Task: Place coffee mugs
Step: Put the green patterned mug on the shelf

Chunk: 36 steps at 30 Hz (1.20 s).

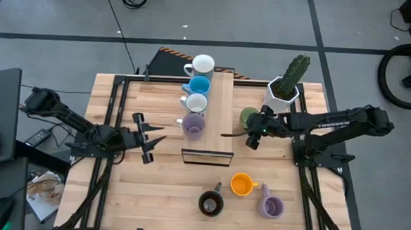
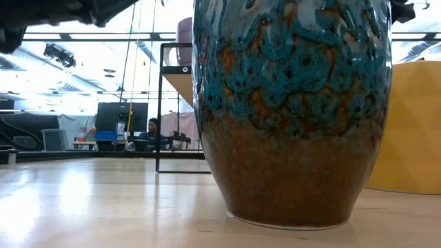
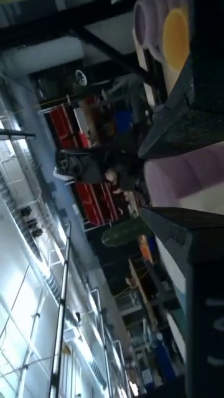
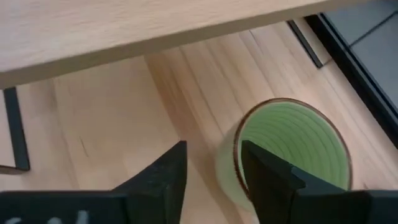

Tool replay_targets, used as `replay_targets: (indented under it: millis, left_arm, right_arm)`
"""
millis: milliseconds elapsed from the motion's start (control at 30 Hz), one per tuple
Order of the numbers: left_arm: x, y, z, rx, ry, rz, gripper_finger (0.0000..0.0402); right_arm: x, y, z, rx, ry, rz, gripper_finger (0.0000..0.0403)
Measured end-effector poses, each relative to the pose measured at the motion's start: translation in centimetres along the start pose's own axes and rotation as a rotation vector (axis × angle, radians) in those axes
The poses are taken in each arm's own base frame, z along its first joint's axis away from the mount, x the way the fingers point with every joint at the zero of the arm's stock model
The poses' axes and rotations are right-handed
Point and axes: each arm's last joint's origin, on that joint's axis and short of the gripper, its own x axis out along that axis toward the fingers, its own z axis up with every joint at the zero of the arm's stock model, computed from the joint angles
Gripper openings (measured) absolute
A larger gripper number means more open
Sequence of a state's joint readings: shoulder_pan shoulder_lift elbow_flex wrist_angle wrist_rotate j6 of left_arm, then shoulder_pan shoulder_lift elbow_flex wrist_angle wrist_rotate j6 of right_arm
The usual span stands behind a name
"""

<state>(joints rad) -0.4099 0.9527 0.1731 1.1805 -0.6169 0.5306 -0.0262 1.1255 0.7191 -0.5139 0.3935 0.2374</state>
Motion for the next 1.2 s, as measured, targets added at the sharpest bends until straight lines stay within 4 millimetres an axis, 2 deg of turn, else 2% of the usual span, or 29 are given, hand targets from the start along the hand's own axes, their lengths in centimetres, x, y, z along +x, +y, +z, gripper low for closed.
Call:
replay_targets:
  millis: [100, 233, 333, 700, 1000, 1200]
  left_arm:
    - [-0.5, 0.3, -1.0, -0.004, 0.017, 0.012, 0.0142]
    - [-0.3, 0.8, -0.8, -0.013, -0.006, 0.049, 0.0142]
    - [-0.2, 0.9, -0.9, -0.01, -0.004, 0.061, 0.0142]
    - [-0.2, 1.0, -0.9, -0.021, -0.004, 0.064, 0.0142]
    - [-0.2, 1.0, -0.9, -0.068, -0.003, 0.063, 0.0142]
    - [-0.2, 0.9, -0.9, -0.095, 0.0, 0.061, 0.0142]
  right_arm:
    - [0.0, -0.2, 0.4, -0.004, 0.032, 0.017, 0.018]
    - [0.3, -0.3, 1.0, -0.062, 0.039, 0.031, 0.0185]
    - [1.0, -0.7, 0.7, -0.119, 0.094, 0.012, 0.0178]
    - [3.7, -2.4, 0.5, -0.121, 0.207, 0.007, 0.015]
    - [4.9, -3.0, 0.2, -0.097, 0.263, 0.053, 0.009]
    - [4.9, -3.0, -0.1, -0.154, 0.288, 0.069, 0.0038]
